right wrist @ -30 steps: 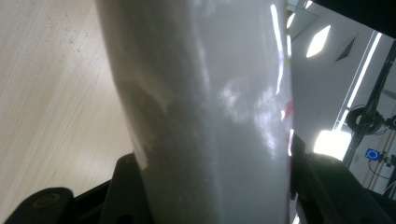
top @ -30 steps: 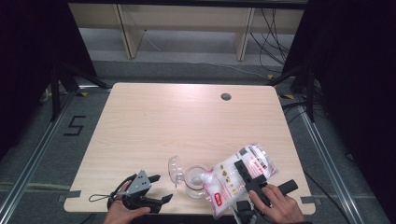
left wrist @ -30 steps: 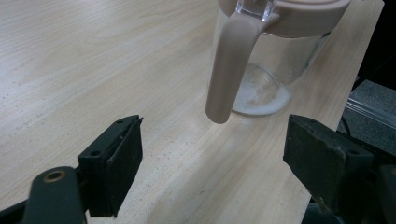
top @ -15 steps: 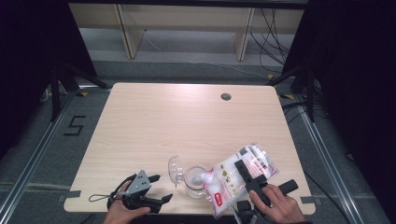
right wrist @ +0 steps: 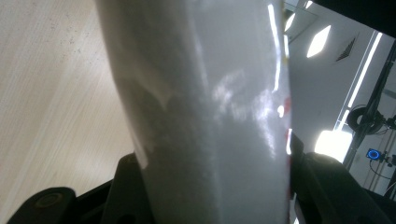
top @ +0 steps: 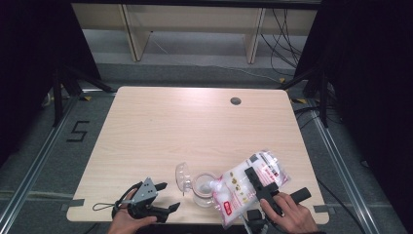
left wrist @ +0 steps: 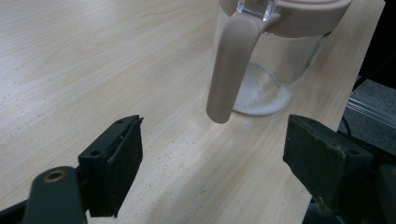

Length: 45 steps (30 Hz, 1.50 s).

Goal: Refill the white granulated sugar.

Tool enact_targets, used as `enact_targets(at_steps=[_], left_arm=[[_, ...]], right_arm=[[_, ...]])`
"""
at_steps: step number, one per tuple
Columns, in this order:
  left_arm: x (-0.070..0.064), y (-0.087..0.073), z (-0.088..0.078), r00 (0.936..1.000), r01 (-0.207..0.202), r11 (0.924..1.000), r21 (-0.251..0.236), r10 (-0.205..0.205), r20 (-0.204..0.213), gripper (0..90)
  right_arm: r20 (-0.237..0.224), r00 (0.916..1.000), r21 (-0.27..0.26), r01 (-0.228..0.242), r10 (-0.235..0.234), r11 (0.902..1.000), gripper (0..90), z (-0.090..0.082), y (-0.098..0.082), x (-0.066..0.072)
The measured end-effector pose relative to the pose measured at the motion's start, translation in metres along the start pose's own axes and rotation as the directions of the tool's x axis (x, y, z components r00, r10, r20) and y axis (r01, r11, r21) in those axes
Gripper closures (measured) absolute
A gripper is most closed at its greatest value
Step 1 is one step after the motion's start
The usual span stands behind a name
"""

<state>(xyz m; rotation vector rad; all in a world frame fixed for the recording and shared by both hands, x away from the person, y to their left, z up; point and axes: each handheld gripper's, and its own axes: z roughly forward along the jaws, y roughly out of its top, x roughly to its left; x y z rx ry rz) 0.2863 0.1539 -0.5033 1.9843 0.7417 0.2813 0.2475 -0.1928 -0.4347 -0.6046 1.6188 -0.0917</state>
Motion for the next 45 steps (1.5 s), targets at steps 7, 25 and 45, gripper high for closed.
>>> enact_targets(at_steps=[7,25,45], left_arm=[[-0.0002,0.0001,0.0,1.0,0.0,1.0,-0.001,0.0,0.0,19.4],[-0.0011,0.0002,-0.0002,1.0,0.005,1.0,-0.006,-0.005,-0.006,19.5],[-0.001,0.0003,-0.0002,1.0,0.008,0.9999,-0.009,-0.008,-0.002,19.5]], right_arm=[[0.005,1.0,0.0,0.003,-0.003,1.0,56.1,-0.0004,0.0,-0.0008],[-0.001,1.0,-0.007,-0.003,0.003,1.0,56.7,-0.0006,0.0006,-0.0002],[0.002,1.0,-0.013,-0.005,0.005,0.9999,57.2,-0.0018,0.0021,-0.0013]])
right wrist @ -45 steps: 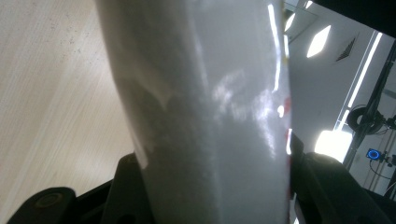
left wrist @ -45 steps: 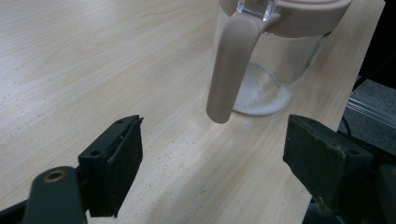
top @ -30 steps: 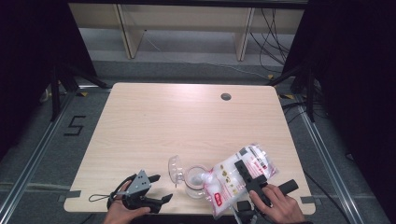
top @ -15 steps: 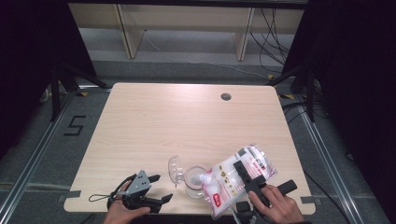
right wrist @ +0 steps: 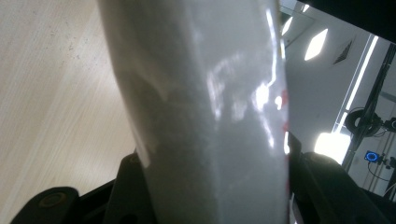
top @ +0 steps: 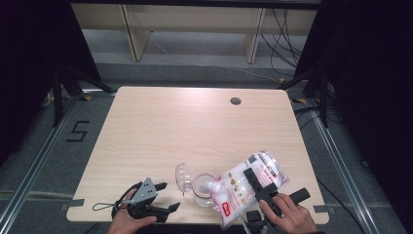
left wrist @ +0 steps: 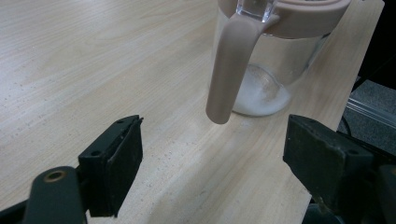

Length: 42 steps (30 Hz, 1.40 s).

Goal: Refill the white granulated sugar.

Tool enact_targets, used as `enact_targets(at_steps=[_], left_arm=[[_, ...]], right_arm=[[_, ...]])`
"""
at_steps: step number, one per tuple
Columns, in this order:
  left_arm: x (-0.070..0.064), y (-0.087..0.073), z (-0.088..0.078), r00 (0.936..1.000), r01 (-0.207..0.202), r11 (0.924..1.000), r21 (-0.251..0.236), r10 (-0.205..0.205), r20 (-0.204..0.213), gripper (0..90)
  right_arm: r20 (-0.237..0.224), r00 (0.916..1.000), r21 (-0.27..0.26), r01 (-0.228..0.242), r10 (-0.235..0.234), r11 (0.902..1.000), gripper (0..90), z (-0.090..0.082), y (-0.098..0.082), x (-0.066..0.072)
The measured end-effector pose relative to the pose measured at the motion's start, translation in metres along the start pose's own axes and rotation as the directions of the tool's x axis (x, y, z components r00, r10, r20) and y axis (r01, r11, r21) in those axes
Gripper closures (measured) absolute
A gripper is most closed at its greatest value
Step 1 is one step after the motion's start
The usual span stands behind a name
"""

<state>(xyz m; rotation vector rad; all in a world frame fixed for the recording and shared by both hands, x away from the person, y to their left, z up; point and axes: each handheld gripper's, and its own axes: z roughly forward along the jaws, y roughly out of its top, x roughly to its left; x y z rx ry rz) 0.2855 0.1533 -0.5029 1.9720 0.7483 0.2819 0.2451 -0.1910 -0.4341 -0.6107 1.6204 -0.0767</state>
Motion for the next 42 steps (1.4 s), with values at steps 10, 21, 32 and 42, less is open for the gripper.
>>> enact_targets(at_steps=[10,21,32,42], left_arm=[[0.0001,0.0001,-0.0004,1.0,-0.001,1.0,0.0,0.001,-0.001,19.4],[0.0002,0.0002,-0.0004,1.0,-0.001,1.0,0.001,0.001,0.0,19.5],[0.0003,0.0001,0.0,1.0,-0.007,1.0,0.003,0.007,0.001,19.5],[0.0019,0.0003,-0.0012,0.9999,-0.017,0.9997,0.017,0.017,-0.002,19.4]], right_arm=[[0.054,0.9984,-0.017,-0.017,0.018,0.9997,57.5,0.0001,-0.0013,0.0029],[0.05,0.9978,-0.02,-0.042,0.043,0.9989,57.7,0.0001,-0.0016,0.0025],[0.063,0.9975,-0.024,-0.032,0.033,0.9992,58.1,0.0,-0.002,0.0017],[0.064,0.9972,-0.026,-0.038,0.04,0.9989,58.4,0.0003,-0.0017,0.0024]])
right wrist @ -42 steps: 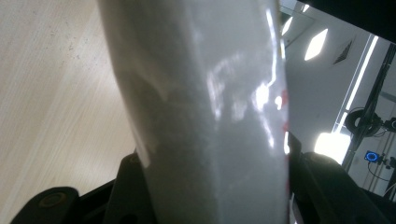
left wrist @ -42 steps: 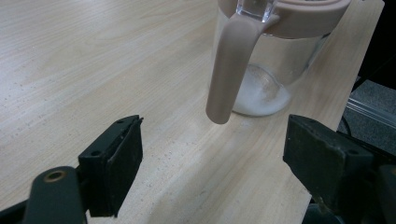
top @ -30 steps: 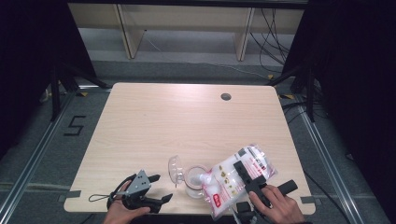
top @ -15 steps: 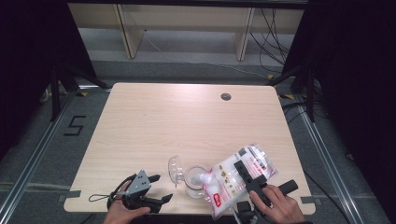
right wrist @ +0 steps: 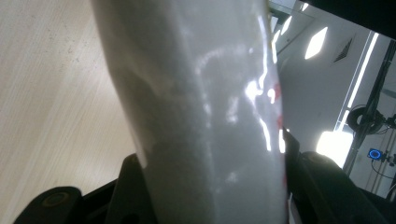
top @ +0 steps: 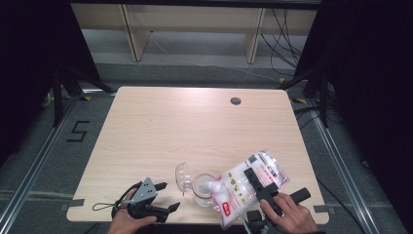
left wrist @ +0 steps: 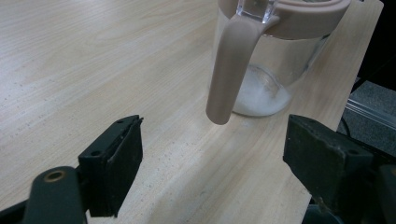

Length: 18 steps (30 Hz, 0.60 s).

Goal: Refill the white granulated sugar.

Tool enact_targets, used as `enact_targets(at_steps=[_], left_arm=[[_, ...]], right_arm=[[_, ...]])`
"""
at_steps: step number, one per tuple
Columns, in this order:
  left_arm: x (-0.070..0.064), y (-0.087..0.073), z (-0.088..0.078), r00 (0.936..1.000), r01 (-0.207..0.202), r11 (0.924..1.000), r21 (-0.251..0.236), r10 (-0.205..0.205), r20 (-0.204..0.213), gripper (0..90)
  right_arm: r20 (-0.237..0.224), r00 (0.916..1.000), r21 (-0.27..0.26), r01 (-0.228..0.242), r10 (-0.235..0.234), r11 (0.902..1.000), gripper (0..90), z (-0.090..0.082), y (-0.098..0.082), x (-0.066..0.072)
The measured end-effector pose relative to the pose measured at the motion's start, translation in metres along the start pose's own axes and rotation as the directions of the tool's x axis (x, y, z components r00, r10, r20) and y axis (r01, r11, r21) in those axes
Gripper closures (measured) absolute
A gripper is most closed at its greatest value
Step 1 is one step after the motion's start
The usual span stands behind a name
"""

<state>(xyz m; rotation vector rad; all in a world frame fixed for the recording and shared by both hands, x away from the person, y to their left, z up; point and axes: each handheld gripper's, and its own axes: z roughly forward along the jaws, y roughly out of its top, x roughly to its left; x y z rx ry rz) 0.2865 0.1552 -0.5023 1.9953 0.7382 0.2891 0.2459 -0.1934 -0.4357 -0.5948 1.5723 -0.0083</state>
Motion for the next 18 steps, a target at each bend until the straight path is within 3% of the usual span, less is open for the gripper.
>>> enact_targets(at_steps=[2,4,5,18], left_arm=[[-0.0007,0.0002,0.0002,1.0,0.008,0.9999,-0.009,-0.008,0.004,19.4],[0.0016,0.0009,-0.0006,0.9998,-0.021,0.9998,-0.002,0.021,0.008,19.4],[-0.0005,0.0,-0.0002,0.9999,0.014,0.9999,-0.01,-0.014,0.001,19.5],[0.0004,0.0001,-0.0005,0.9999,0.01,0.9999,-0.014,-0.01,0.005,19.4]], right_arm=[[-0.011,0.9999,0.003,-0.006,0.006,1.0,58.5,0.0,-0.0002,0.0008],[-0.013,0.9999,0.005,-0.009,0.009,0.9999,58.6,0.0001,-0.0004,0.0013],[-0.013,0.9999,0.005,-0.008,0.009,1.0,58.6,0.0001,-0.0004,0.0015],[-0.013,0.9999,0.004,-0.011,0.011,0.9999,59.0,0.0004,-0.001,0.0022]])
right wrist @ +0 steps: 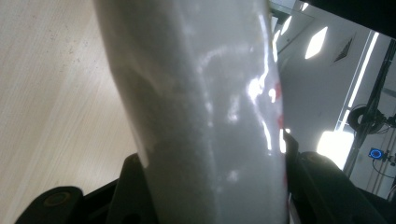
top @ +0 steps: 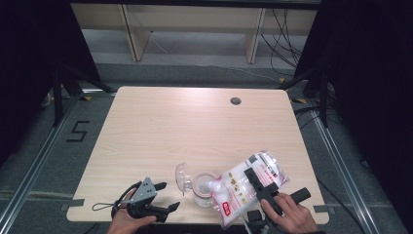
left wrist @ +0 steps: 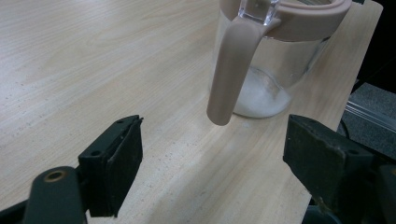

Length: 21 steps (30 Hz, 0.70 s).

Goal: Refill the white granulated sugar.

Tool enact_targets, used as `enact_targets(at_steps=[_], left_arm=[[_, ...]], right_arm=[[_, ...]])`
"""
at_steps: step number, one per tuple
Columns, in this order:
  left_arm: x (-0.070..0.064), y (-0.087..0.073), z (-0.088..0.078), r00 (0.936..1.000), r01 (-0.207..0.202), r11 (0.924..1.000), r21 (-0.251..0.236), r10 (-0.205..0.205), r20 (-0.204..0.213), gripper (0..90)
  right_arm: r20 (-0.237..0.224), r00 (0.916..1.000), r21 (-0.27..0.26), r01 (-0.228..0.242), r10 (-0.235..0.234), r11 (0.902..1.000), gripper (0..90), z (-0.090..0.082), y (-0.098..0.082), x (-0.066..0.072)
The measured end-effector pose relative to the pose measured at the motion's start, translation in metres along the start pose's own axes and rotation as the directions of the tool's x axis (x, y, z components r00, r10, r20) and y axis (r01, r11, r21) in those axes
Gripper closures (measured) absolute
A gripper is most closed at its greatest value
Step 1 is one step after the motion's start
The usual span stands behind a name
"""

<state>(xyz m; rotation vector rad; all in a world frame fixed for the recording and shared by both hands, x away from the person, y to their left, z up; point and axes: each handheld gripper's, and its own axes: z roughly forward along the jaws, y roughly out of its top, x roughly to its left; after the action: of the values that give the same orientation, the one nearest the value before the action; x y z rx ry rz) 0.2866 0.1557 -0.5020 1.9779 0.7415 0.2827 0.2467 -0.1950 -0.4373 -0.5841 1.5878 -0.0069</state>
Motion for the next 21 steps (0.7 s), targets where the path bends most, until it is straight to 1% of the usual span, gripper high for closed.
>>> enact_targets(at_steps=[1,5,6,8,15,16,18,19,20,21], left_arm=[[-0.0003,-0.0002,0.0001,1.0,0.006,1.0,0.0,-0.006,0.0,19.5],[0.0,-0.0001,0.0005,1.0,0.003,1.0,0.0,-0.003,0.002,19.4],[-0.0002,-0.0002,0.0006,1.0,0.007,1.0,-0.002,-0.007,0.003,19.5],[0.0006,-0.0002,0.0003,1.0,-0.001,1.0,0.002,0.001,-0.001,19.4],[0.0004,-0.0001,0.0,1.0,0.001,1.0,0.005,-0.001,-0.002,19.5],[0.0003,0.0,-0.0001,1.0,-0.003,1.0,0.001,0.003,0.0,19.5],[0.0001,0.0,0.0,1.0,0.001,1.0,-0.001,-0.001,-0.001,19.5],[0.0,0.0,-0.0001,1.0,0.001,1.0,-0.001,-0.001,0.0,19.4],[-0.0001,0.0,-0.0001,1.0,0.001,1.0,-0.001,-0.001,0.0,19.4],[0.0,0.0,-0.0001,1.0,0.001,1.0,-0.001,-0.001,-0.001,19.4]], right_arm=[[0.001,1.0,-0.001,-0.01,0.01,1.0,59.0,0.0,0.0002,0.0005],[0.005,1.0,0.002,0.005,-0.005,1.0,59.1,-0.0003,0.0002,-0.0008],[0.005,1.0,0.001,0.004,-0.004,1.0,59.2,-0.0003,0.0002,-0.0007],[0.002,1.0,0.001,0.004,-0.004,1.0,59.2,-0.0002,0.0001,-0.0009],[0.005,1.0,-0.001,0.002,-0.002,1.0,59.3,0.0,0.0005,-0.001],[0.004,1.0,-0.001,0.0,0.0,1.0,59.3,0.0001,0.0007,-0.0007],[0.007,1.0,-0.004,0.002,-0.002,1.0,59.4,0.0001,0.0009,-0.0011],[0.016,0.9999,-0.003,-0.003,0.003,1.0,59.4,-0.0005,0.0011,-0.0009],[0.015,0.9999,-0.004,-0.003,0.003,1.0,59.4,-0.0005,0.0013,-0.0011],[0.015,0.9997,0.005,-0.021,0.021,0.9998,59.4,-0.0013,0.0014,0.0]])
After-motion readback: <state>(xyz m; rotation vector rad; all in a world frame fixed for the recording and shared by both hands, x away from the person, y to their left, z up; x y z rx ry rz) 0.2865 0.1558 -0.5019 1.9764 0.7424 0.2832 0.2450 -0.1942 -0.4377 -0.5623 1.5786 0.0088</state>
